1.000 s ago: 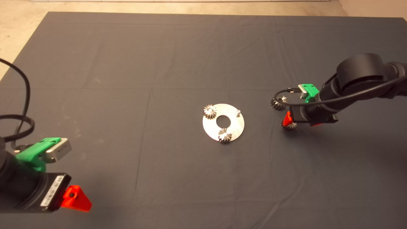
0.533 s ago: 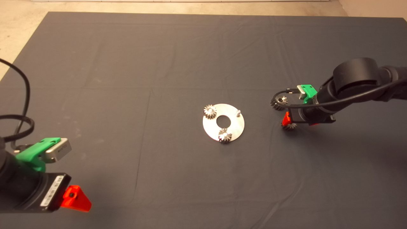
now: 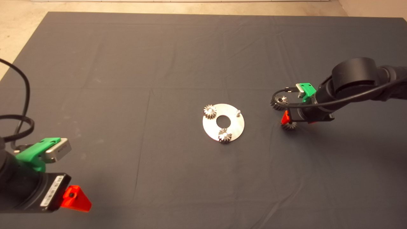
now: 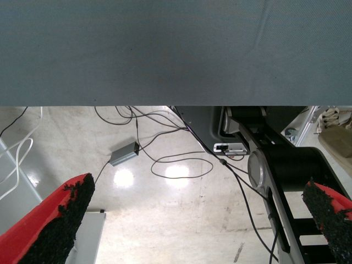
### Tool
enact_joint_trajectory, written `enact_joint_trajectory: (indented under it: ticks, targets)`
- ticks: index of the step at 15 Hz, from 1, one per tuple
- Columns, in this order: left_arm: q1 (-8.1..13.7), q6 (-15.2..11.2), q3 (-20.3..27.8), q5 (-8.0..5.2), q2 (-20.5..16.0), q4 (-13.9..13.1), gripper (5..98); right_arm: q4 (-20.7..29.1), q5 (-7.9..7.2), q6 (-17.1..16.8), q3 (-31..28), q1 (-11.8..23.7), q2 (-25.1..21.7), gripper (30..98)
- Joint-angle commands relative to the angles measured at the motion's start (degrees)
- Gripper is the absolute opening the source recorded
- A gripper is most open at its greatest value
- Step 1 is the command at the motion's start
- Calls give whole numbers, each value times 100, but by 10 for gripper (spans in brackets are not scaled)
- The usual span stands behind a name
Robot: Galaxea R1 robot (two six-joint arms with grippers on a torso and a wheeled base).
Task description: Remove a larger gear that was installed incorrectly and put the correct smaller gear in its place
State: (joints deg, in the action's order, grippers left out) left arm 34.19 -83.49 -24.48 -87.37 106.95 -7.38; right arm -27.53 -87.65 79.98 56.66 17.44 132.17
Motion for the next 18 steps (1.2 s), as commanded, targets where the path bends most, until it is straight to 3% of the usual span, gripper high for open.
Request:
enact_joint_trajectory:
  ticks: [1, 9, 18]
  targets:
    - [61, -18, 68, -763, -37, 34, 982, -218, -636, -18, 10, 66, 174, 773]
    - [61, -18, 50, -763, -37, 34, 982, -367, -639, -18, 28, -109, 95, 773]
    - [61, -1, 50, -763, -63, 43, 982, -438, -648, -88, 62, -57, -46, 773]
